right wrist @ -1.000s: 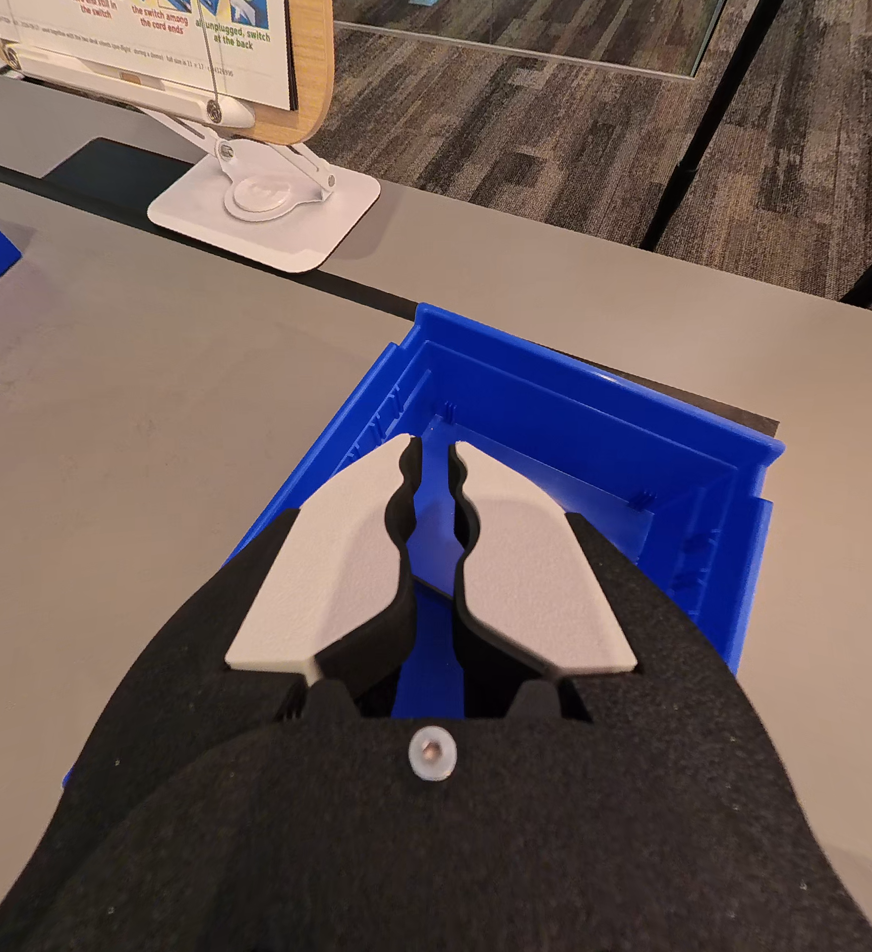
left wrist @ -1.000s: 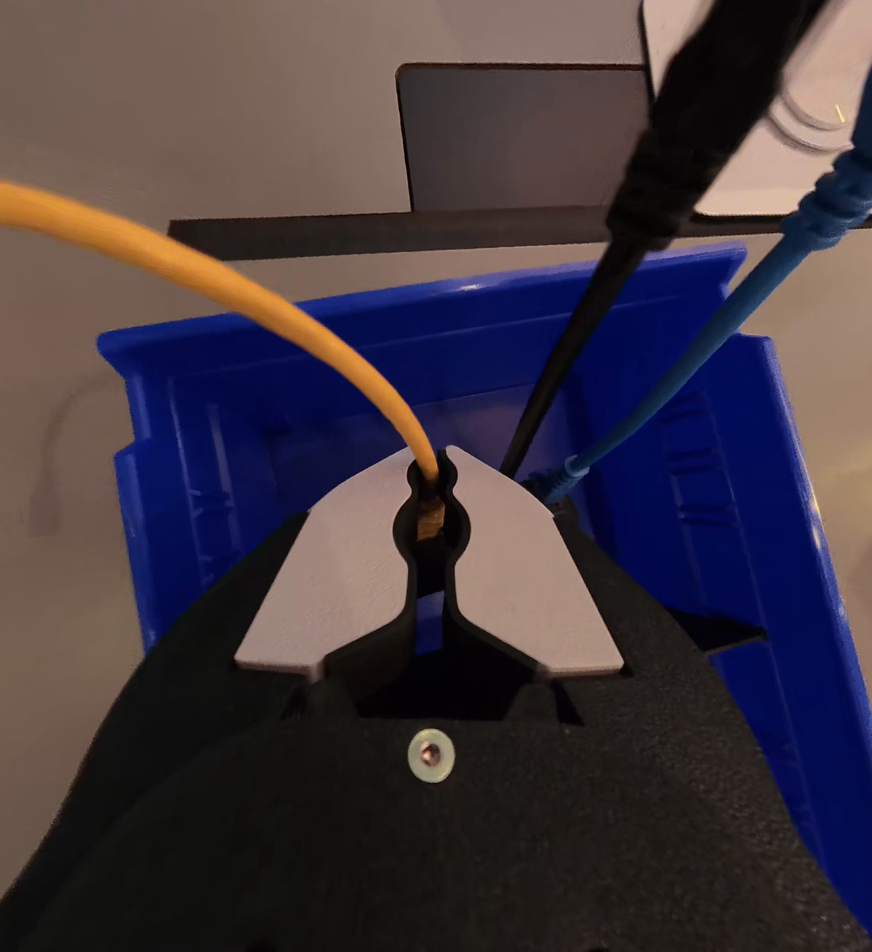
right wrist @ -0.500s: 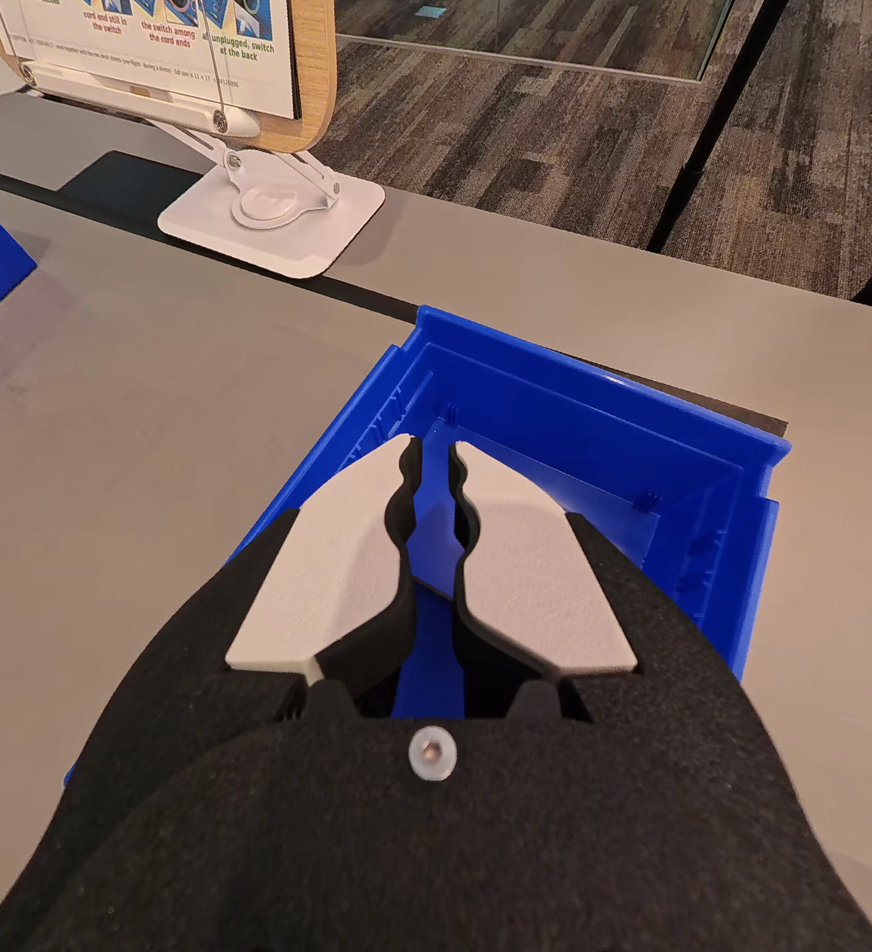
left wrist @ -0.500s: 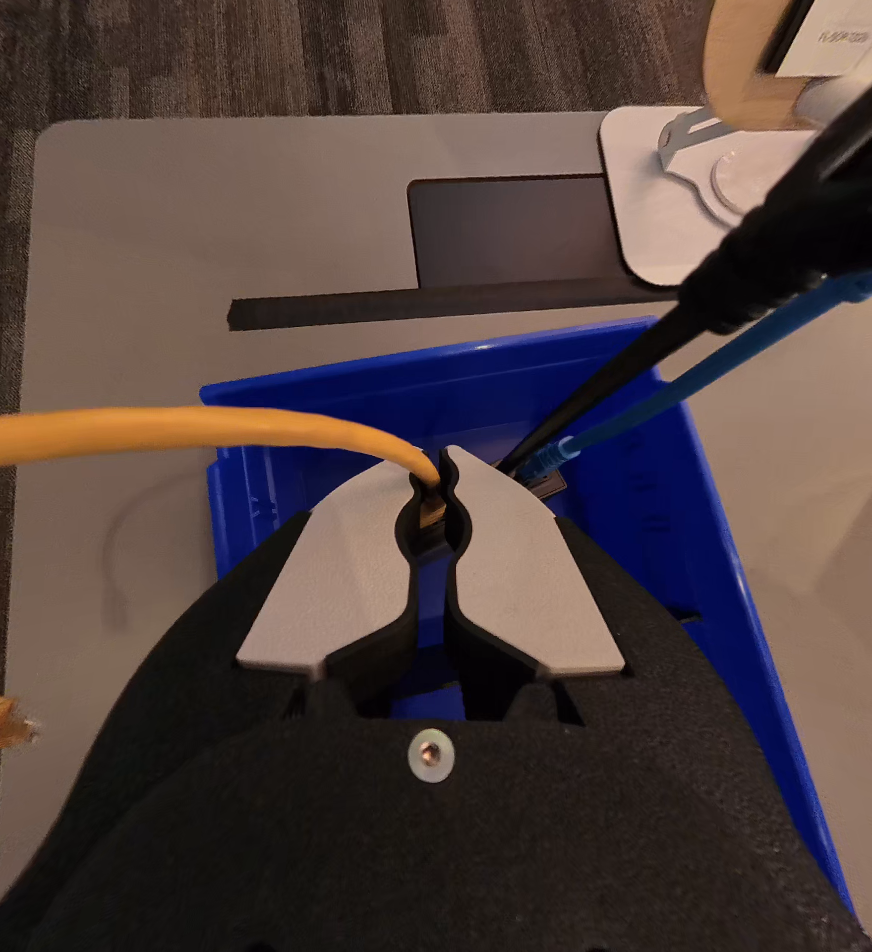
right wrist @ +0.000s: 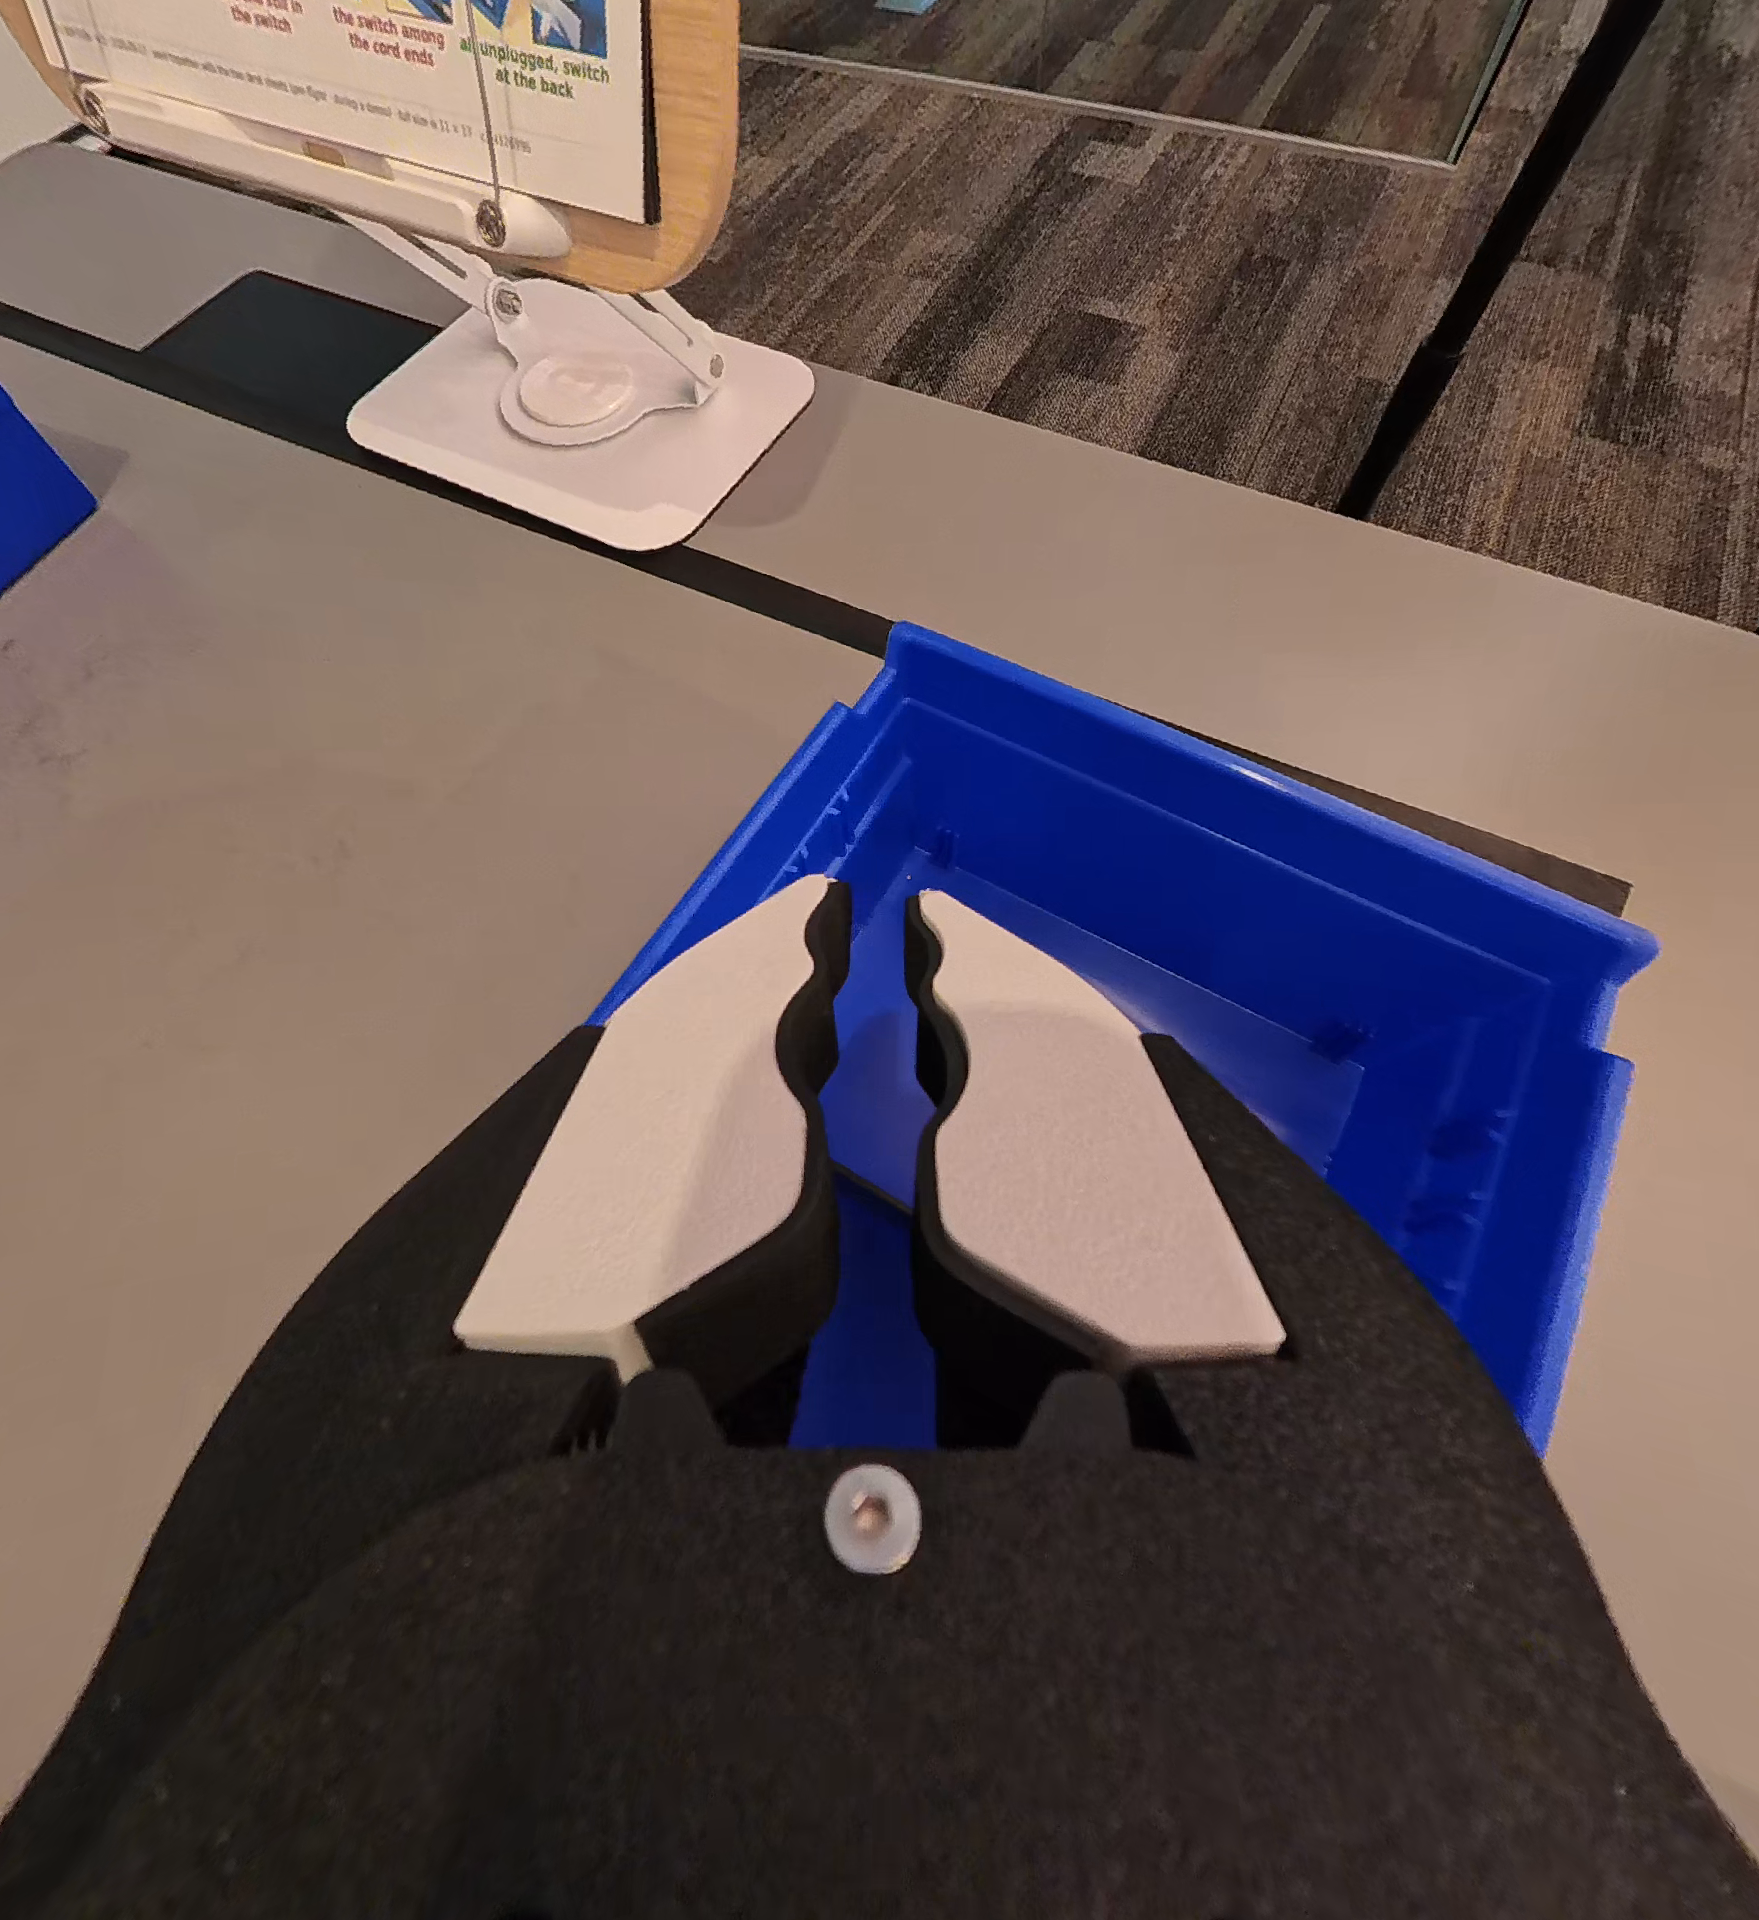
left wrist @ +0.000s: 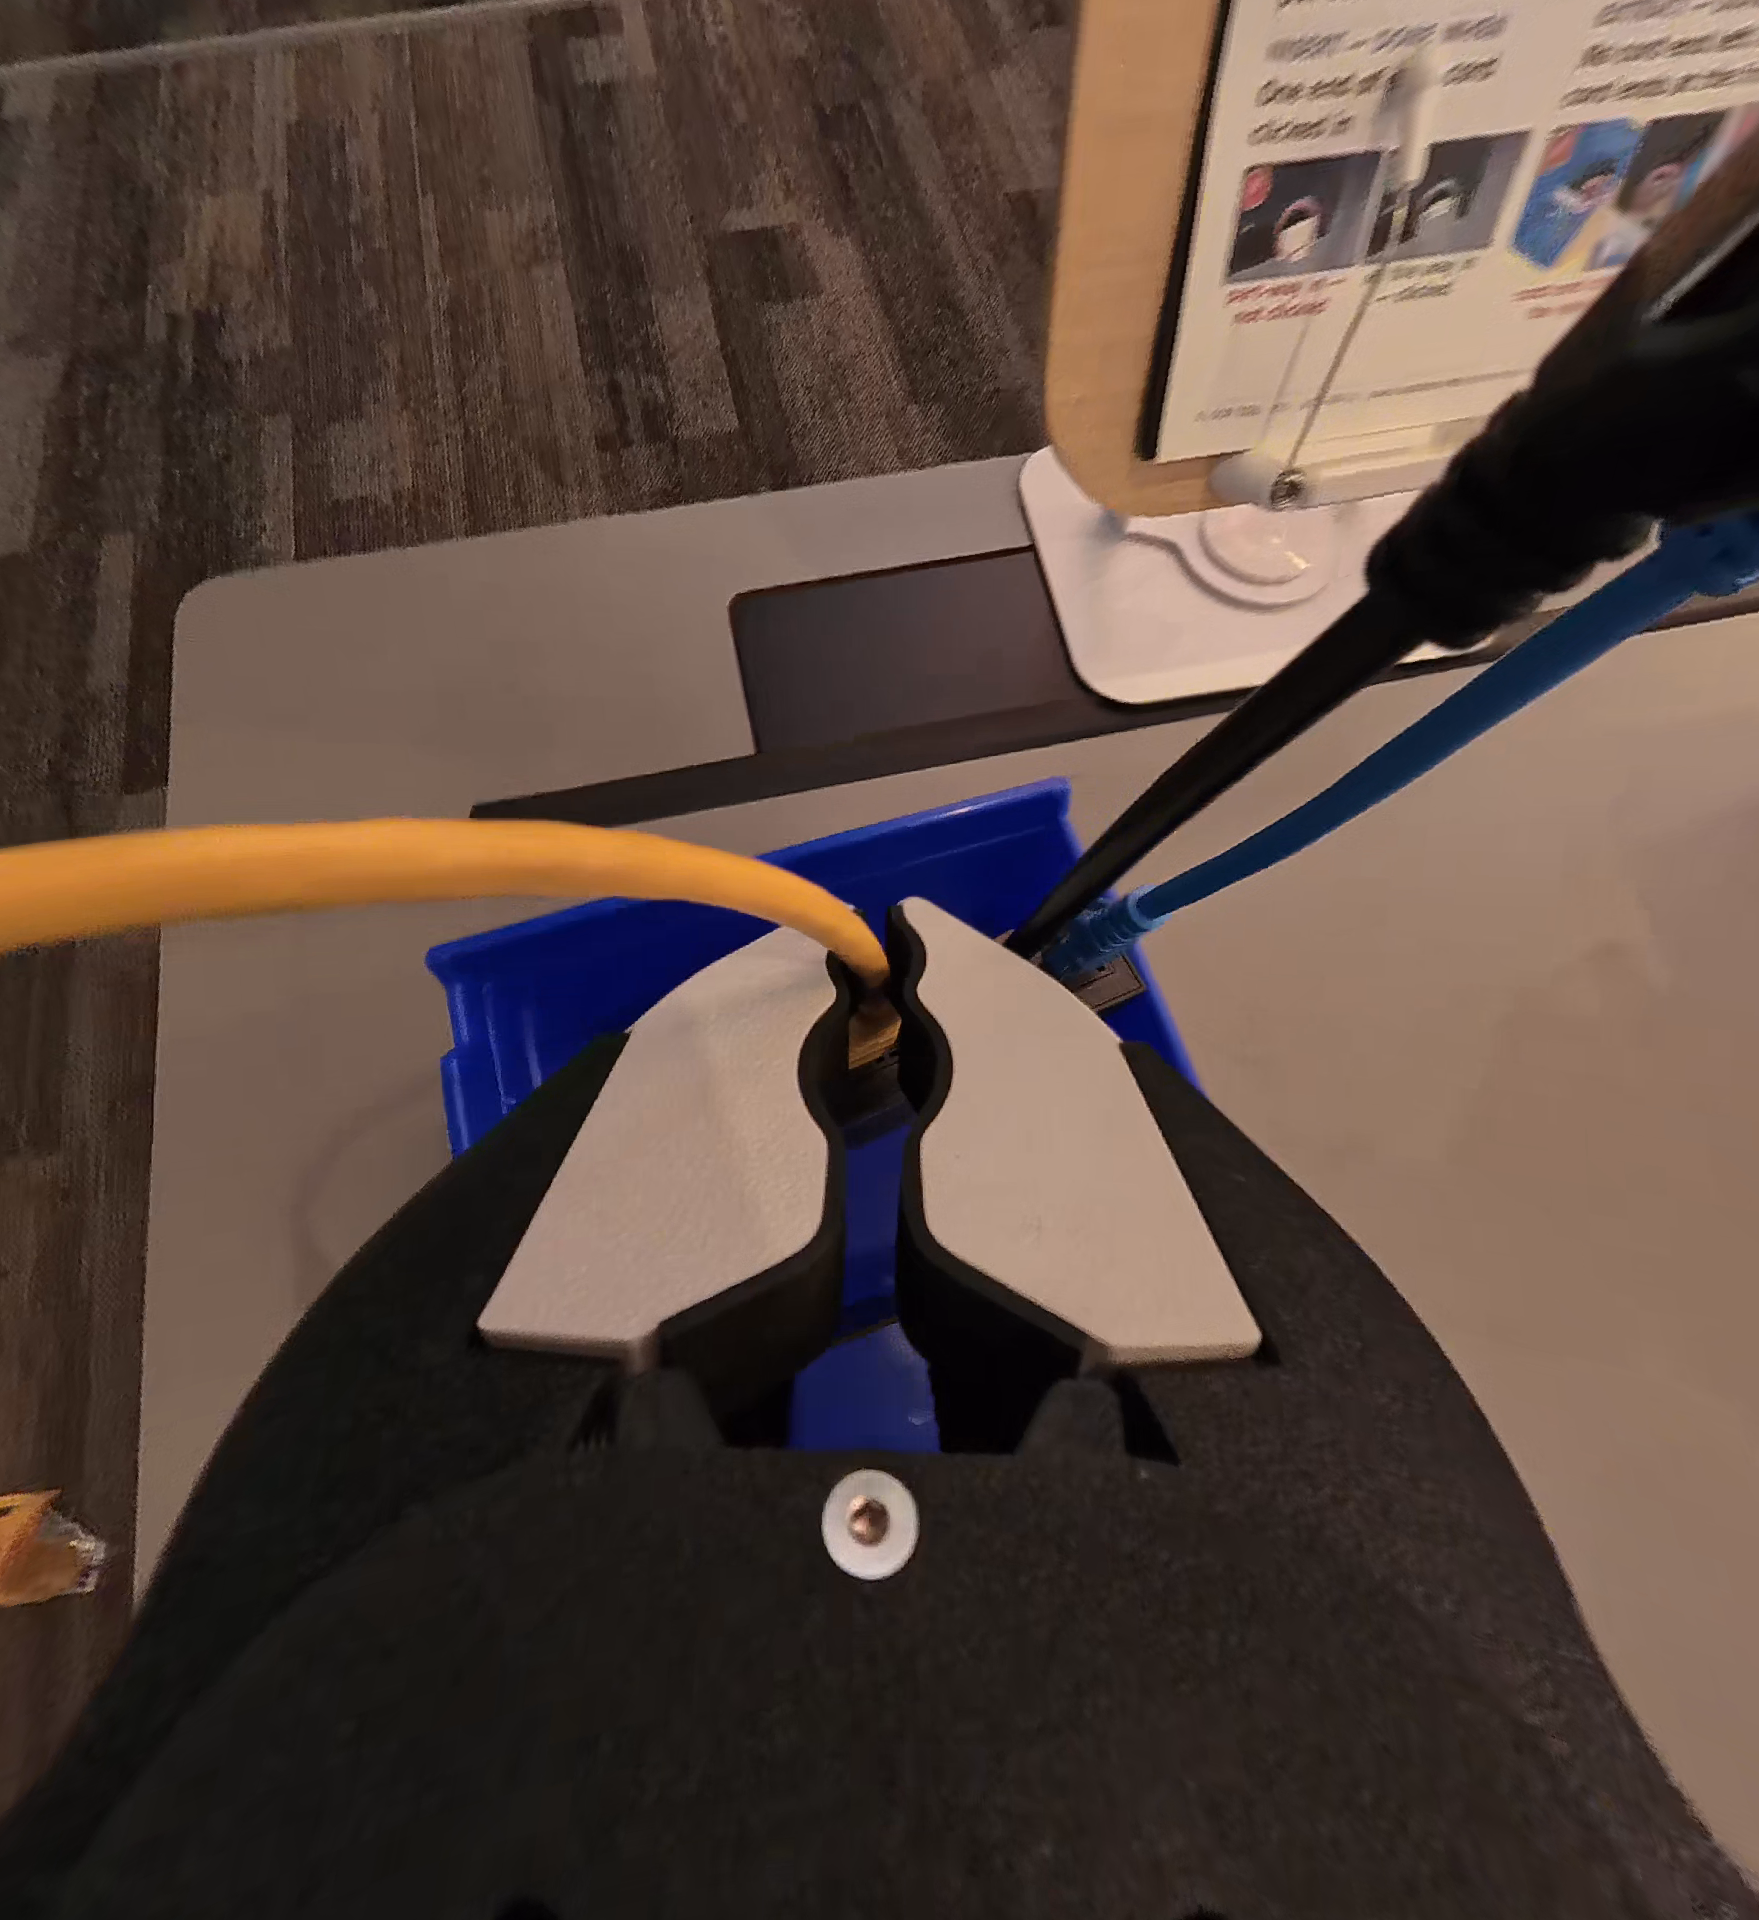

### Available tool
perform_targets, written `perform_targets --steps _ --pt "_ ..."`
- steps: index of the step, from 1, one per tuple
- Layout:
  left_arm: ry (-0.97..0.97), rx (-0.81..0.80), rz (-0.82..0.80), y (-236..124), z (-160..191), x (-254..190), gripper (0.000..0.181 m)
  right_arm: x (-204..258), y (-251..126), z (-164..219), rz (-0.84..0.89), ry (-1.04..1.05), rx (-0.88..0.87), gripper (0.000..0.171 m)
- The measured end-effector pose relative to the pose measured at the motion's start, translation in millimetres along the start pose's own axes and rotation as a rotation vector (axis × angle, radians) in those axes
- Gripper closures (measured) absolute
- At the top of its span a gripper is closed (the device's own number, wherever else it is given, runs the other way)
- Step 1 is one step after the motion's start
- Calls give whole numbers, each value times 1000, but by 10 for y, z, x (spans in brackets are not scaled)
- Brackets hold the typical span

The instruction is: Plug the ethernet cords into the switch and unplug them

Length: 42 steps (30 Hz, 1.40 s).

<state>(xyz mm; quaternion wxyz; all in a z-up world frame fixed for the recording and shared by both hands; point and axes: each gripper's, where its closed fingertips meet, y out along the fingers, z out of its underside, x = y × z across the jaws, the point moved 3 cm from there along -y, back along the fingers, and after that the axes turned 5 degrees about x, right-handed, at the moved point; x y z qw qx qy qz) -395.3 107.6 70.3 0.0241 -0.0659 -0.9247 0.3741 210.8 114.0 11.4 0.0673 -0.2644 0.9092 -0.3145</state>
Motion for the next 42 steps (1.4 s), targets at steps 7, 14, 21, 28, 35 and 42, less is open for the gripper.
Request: perform_targets --steps 7,14,21,28,35,42 --pt "113 -30 106 -227 -186 -580 178 194 6 -105 -8 -66 -1 162" --pt "253 -43 231 -292 -176 -1381 178 679 38 -291 -72 -230 -25 160" --pt "339 -58 359 -289 -39 -2070 178 1782 103 -558 -365 -527 -294 135" --pt "362 -69 421 -303 65 -2370 178 2706 333 -583 -580 -459 -500 93" --pt "372 -77 454 -327 117 -2504 178 2964 507 -476 -520 -463 -541 89" --pt "400 -86 478 -358 148 -2659 178 2951 667 -384 -503 -453 -484 105"
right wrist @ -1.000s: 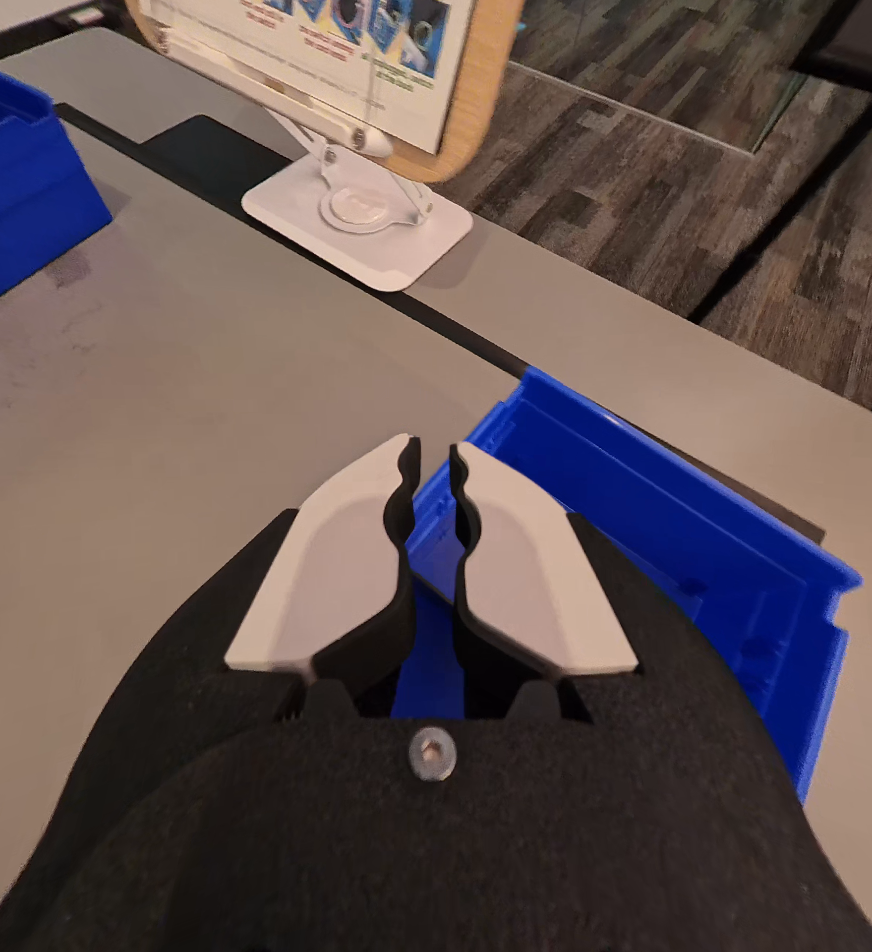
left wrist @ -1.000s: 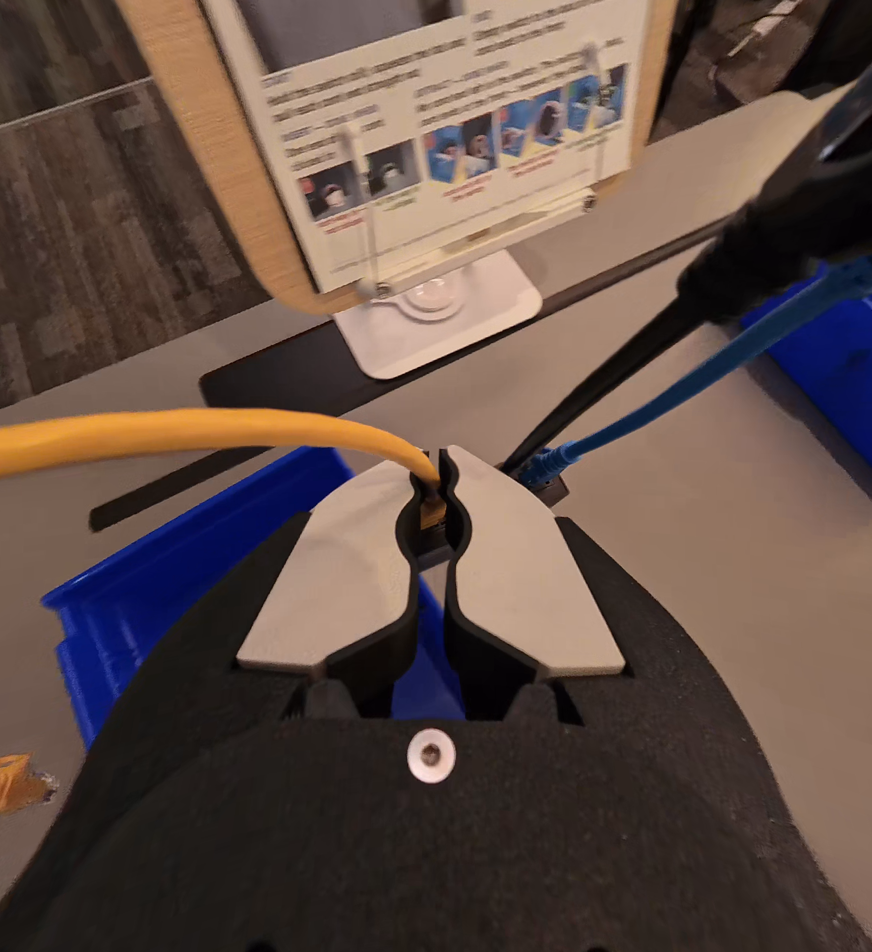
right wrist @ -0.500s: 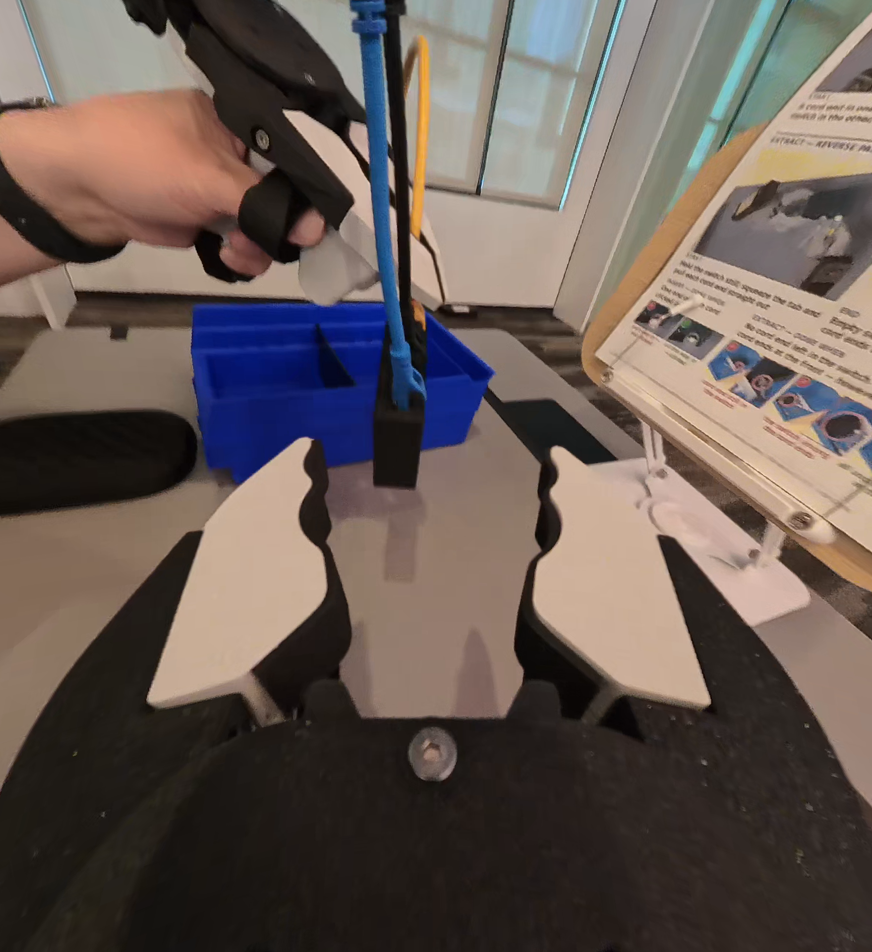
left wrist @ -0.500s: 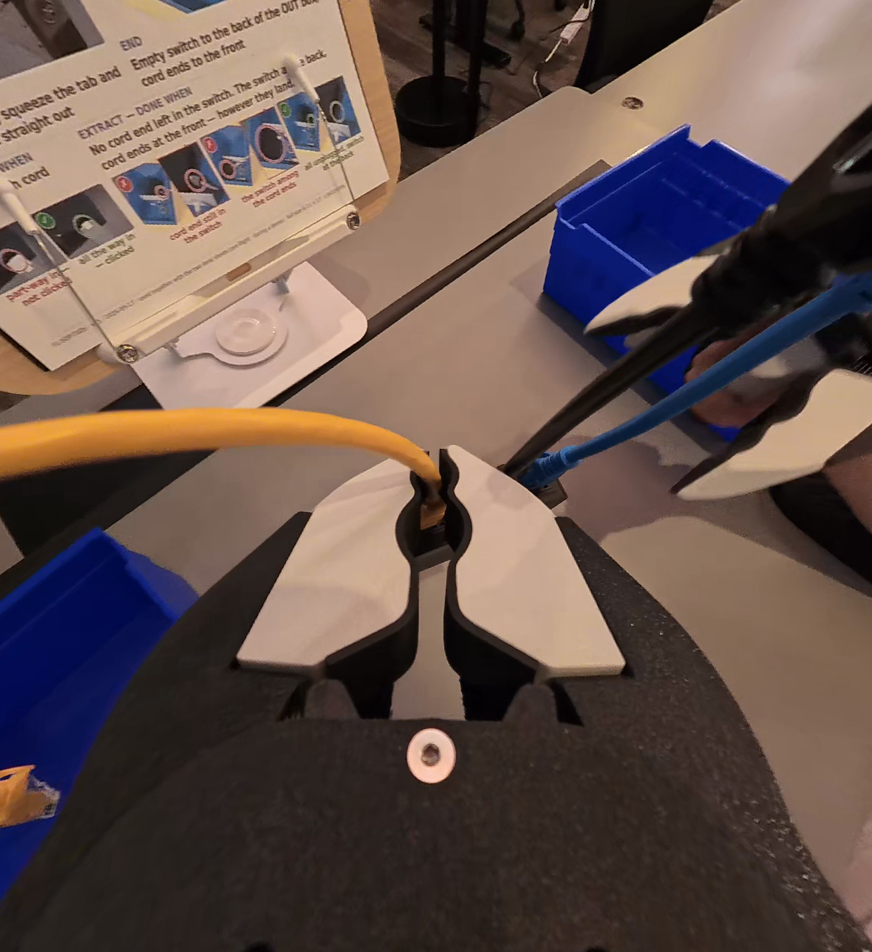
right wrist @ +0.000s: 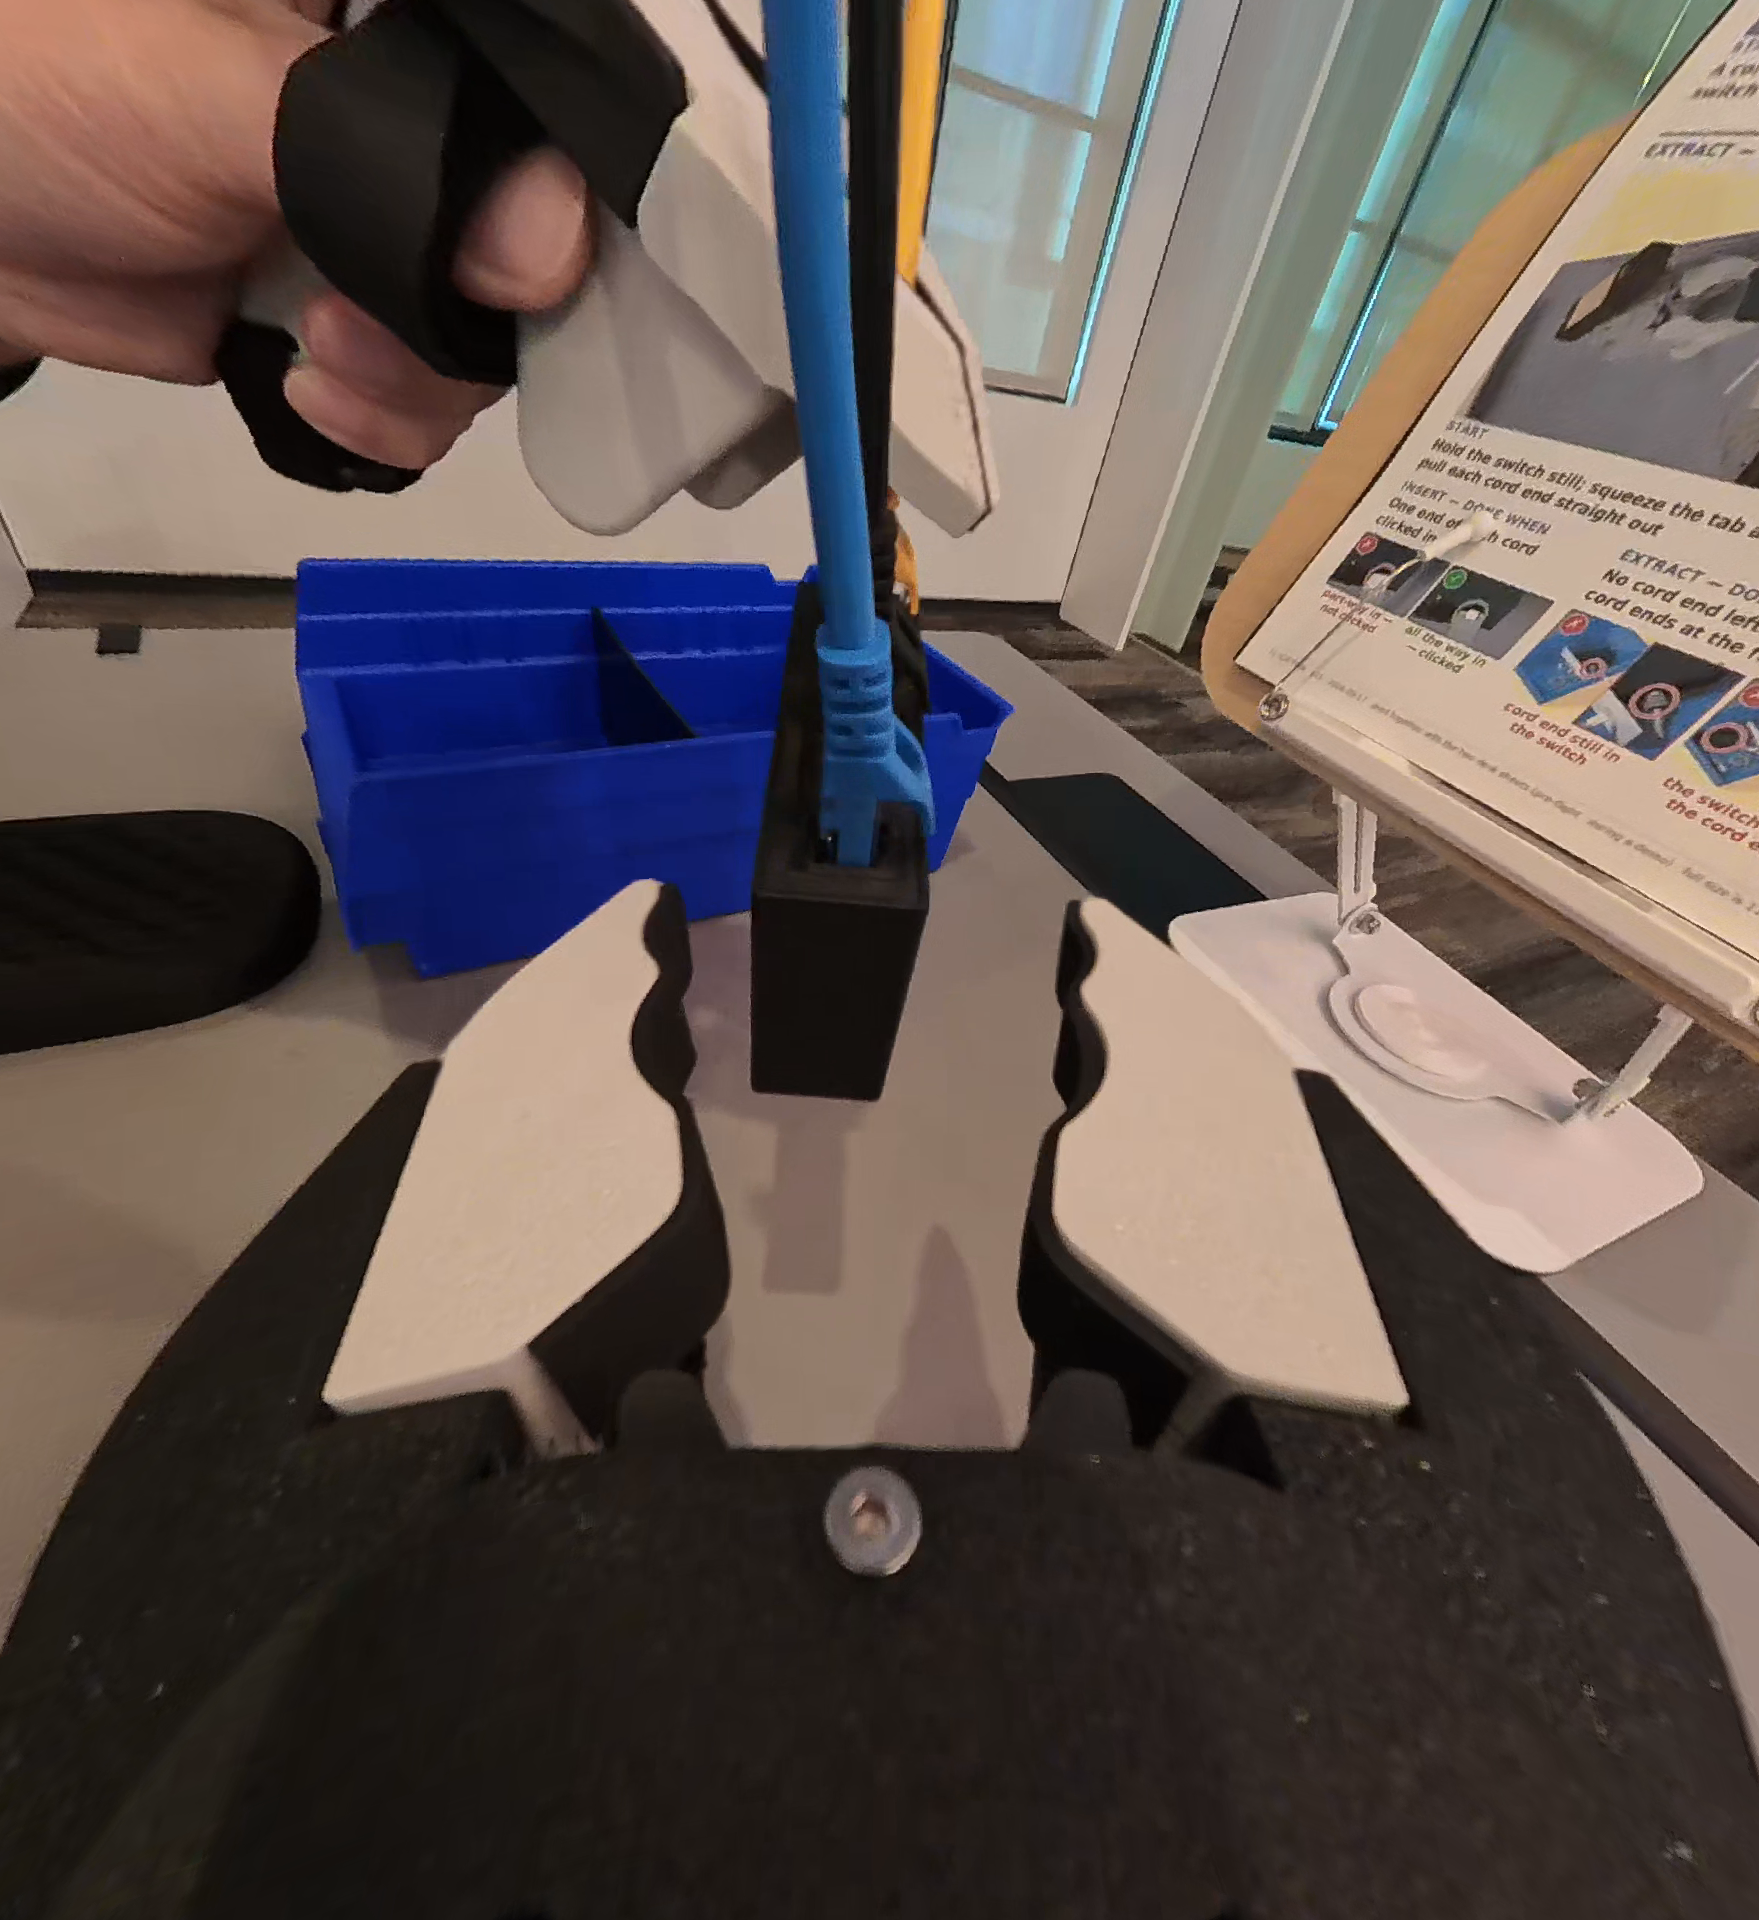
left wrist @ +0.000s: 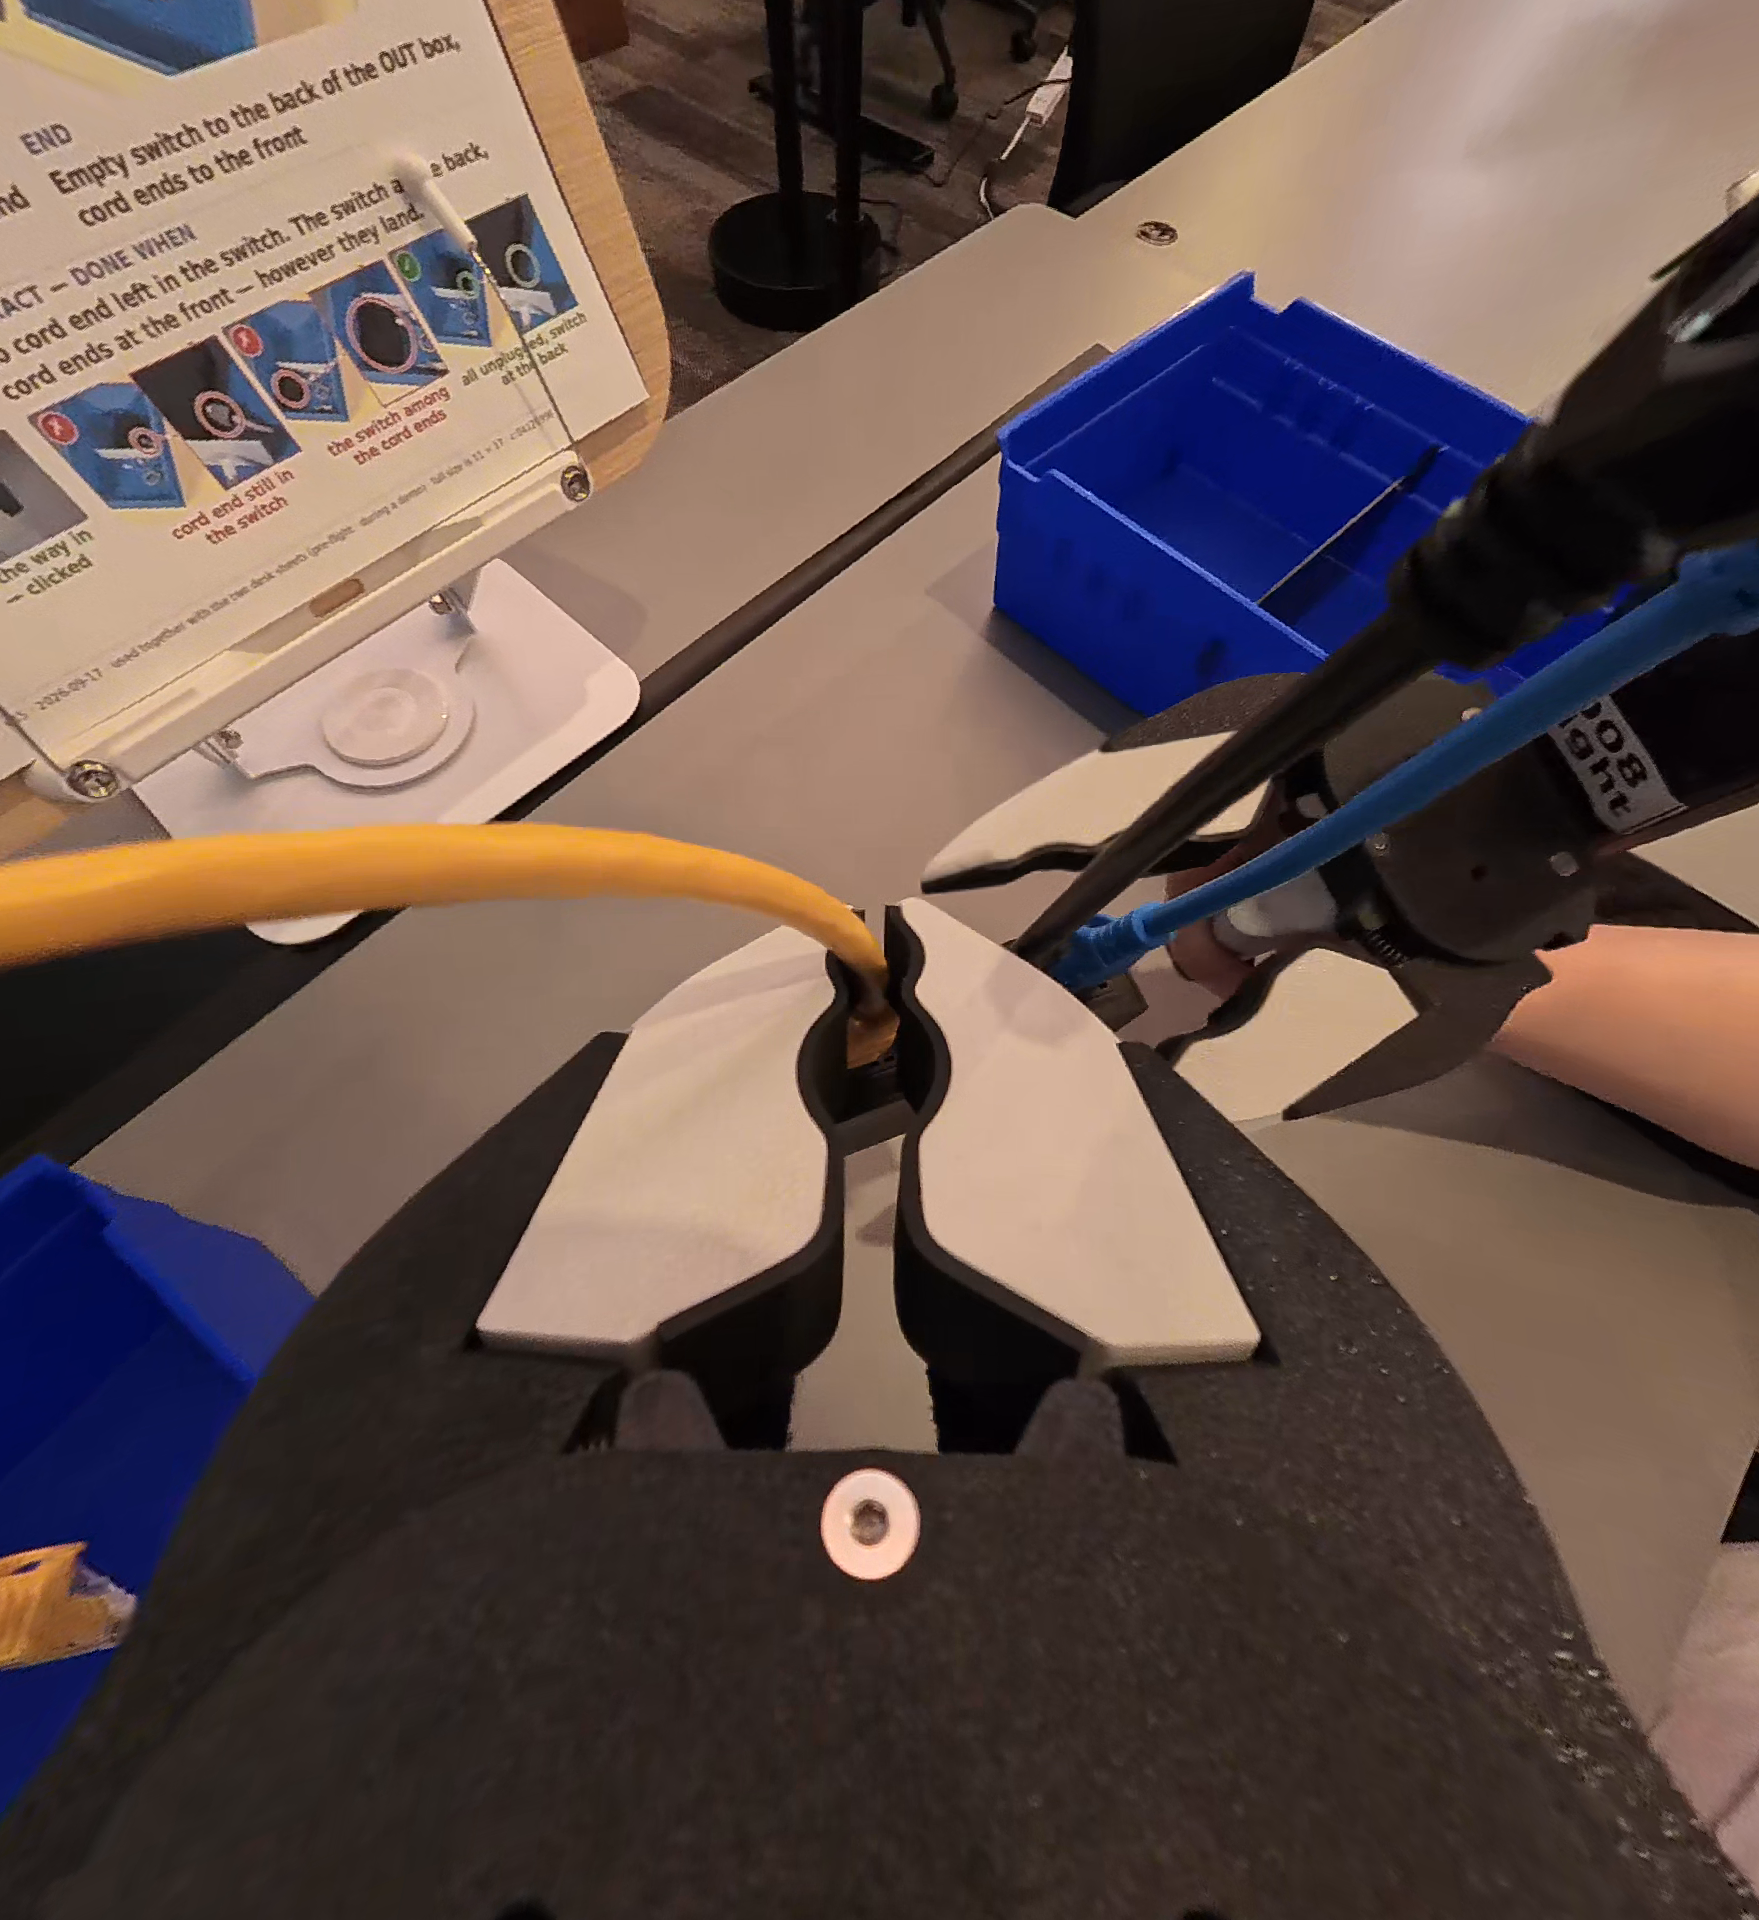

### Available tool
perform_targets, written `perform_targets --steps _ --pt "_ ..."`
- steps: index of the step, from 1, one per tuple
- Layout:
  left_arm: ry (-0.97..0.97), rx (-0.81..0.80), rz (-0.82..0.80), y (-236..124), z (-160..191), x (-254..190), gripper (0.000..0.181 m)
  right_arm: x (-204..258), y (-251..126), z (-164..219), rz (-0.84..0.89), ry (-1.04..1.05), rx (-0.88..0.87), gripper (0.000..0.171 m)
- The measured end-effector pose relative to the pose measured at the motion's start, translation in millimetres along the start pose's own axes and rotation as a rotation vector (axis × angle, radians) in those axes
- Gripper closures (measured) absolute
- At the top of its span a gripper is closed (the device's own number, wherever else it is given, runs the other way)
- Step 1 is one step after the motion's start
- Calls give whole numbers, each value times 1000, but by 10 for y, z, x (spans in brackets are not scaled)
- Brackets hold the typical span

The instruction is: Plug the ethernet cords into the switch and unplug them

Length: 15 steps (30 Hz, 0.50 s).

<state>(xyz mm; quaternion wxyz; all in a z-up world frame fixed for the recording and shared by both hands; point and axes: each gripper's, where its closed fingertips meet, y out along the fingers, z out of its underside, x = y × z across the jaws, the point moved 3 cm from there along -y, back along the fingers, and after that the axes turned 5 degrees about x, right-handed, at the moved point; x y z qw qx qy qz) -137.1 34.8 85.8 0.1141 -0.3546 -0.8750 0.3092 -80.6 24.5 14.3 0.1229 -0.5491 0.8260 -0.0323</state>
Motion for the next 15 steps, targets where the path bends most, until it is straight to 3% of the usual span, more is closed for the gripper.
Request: perform_targets --steps 3,6,8,15 --pt "9 -5 7 15 -17 -55 178 -11 -16 -11 29 -30 -11 121" --pt "19 -12 12 22 -36 -96 178 -44 -34 -7 53 -48 0 127" --pt "20 -17 16 27 -48 -114 178 7 -48 -27 -4 -41 -16 143" --pt "34 -8 56 9 -45 -190 176 -26 -129 -37 -32 -79 -14 145"
